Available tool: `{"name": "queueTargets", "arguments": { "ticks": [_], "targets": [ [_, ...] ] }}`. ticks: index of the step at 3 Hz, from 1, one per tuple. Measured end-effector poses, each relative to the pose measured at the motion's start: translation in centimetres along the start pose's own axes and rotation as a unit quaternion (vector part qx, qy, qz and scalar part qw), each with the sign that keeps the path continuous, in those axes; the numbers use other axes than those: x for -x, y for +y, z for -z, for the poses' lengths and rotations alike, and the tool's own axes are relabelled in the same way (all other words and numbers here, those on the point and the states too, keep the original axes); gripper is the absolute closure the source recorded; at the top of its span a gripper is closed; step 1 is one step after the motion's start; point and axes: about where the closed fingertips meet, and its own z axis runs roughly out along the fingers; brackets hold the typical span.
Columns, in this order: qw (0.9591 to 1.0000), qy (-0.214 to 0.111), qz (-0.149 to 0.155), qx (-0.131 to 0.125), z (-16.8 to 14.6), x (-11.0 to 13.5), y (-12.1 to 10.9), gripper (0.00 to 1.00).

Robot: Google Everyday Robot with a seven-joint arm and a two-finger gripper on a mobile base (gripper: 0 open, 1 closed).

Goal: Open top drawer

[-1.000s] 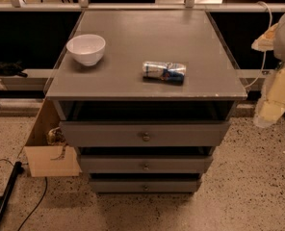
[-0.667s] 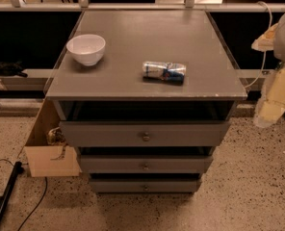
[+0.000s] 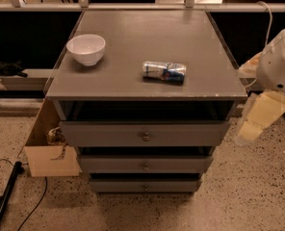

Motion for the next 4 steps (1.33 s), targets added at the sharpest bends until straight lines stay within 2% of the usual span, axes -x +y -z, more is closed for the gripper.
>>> {"name": "queueTargets", "arguments": {
  "ticks": [2, 3, 4],
  "targets": [
    [0.9981, 0.030, -0.014, 0.051, -9.8, -1.3, 1.6, 0.00],
    [0.9981, 0.030, -0.012, 0.052, -10.3, -1.2, 1.5, 0.00],
    [0.9980, 0.028, -0.007, 0.055, -12.5, -0.9, 1.0, 0.00]
  ]
}}
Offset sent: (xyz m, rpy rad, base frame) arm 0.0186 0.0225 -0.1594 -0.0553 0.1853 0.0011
